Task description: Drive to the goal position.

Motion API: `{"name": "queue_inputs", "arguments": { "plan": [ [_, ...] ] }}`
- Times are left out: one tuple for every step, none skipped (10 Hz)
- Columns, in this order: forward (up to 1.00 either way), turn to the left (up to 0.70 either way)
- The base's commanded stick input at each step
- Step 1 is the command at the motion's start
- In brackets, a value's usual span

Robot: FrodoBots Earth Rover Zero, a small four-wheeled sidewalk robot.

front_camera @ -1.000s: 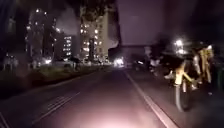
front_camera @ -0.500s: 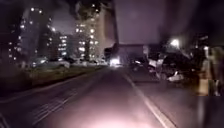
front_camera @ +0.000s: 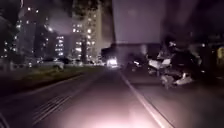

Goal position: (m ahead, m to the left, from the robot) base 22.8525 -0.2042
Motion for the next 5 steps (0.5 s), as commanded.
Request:
{"name": "queue_inputs", "arguments": {
  "plan": [
    [0.61, 0.0],
    [0.45, 0.0],
    [0.45, 0.0],
    [0.45, 0.0],
    [0.45, 0.0]
  ]
}}
